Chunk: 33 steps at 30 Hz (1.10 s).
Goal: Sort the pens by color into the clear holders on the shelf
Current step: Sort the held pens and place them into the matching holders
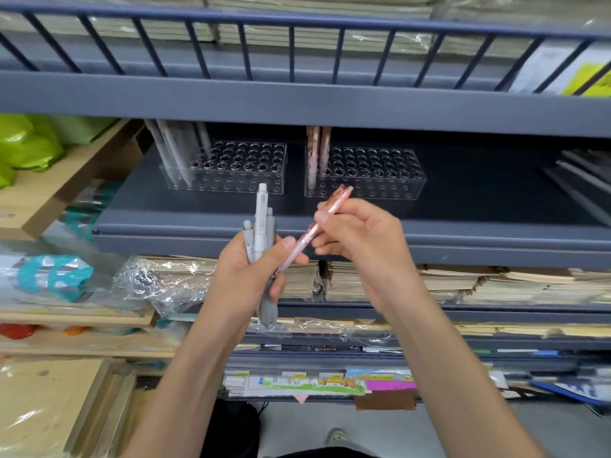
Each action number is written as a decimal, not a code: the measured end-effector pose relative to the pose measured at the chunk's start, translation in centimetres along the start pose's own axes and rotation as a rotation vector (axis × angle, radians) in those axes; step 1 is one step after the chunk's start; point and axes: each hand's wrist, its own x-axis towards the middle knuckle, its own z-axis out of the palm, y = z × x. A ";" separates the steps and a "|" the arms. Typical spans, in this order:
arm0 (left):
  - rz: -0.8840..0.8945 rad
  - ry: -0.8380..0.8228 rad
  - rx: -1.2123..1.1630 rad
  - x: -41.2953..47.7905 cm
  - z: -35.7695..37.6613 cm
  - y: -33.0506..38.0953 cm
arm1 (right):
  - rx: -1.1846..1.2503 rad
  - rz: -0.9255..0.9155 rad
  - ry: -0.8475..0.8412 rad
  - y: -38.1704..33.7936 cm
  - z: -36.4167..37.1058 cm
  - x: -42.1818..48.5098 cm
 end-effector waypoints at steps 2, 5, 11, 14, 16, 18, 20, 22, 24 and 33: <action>0.009 0.013 -0.003 0.0 0.0 0.1 | 0.001 -0.022 0.021 -0.1 0.1 0.1; 0.015 0.046 -0.085 -0.1 -0.1 0.3 | 0.062 -0.085 0.103 -0.9 -0.4 0.4; 0.052 0.085 -0.185 -0.4 -1.3 0.7 | 0.185 -0.302 0.385 -2.9 -1.9 2.0; 0.064 0.065 -0.227 -0.5 -2.1 0.7 | 0.072 -0.457 0.496 -3.8 -2.0 3.0; 0.047 0.066 -0.219 -0.5 -2.6 0.7 | 0.008 -0.507 0.496 -3.9 -1.9 3.5; 0.035 0.085 -0.198 -0.6 -3.0 0.6 | -0.037 -0.518 0.482 -3.7 -1.9 4.1; 0.051 0.096 -0.178 -0.8 -3.5 0.6 | -0.104 -0.513 0.457 -3.5 -1.7 4.7; 0.065 0.093 -0.160 -0.9 -3.9 0.7 | -0.175 -0.499 0.431 -3.4 -1.1 5.3; 0.070 0.097 -0.147 -1.1 -4.3 0.8 | -0.242 -0.470 0.430 -3.5 -0.6 5.9; 0.106 0.154 -0.118 -1.1 -5.7 0.7 | -0.411 -0.454 0.438 -4.1 -0.2 7.7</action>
